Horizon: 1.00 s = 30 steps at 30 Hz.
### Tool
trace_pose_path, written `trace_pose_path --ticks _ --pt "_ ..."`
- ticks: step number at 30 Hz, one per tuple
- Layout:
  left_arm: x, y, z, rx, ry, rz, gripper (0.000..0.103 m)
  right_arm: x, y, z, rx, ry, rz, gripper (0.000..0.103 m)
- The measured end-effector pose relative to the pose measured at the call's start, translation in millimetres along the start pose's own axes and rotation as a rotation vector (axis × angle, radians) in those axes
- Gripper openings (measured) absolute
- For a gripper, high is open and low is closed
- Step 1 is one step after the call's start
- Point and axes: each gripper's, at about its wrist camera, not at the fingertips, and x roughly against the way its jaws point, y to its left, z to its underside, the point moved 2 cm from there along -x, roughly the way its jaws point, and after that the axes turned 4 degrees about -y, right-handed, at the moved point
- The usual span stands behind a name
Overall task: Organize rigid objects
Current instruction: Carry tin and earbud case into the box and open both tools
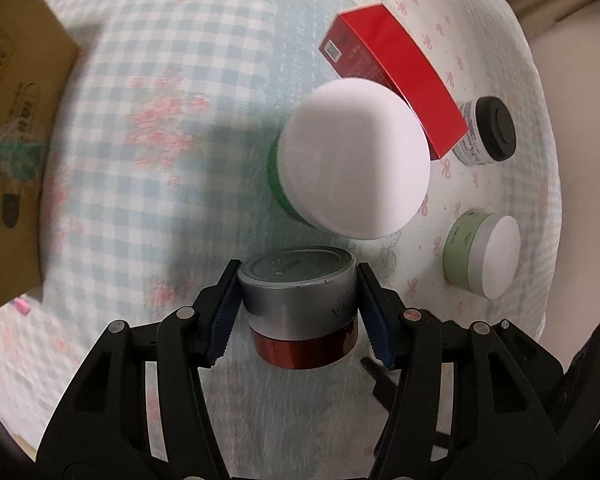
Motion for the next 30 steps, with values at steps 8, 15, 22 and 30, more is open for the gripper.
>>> trace_pose_path --ticks 8,15,22,30 --pt "44 11 2 0.027 -0.056 0.022 0.052 39 -15 -12 -0.085 -0.038 0.019 0.042" --pt "131 0 25 0.035 -0.148 0.053 0.052 112 -15 -29 -0.178 -0.109 0.016 0.042" --pt "218 -2 37 0.053 -0.264 0.084 0.052 200 13 -66 -0.209 -0.223 0.001 0.042" --pt "310 42 43 0.063 -0.359 0.057 0.052 262 68 -122 -0.187 -0.351 -0.039 0.042"
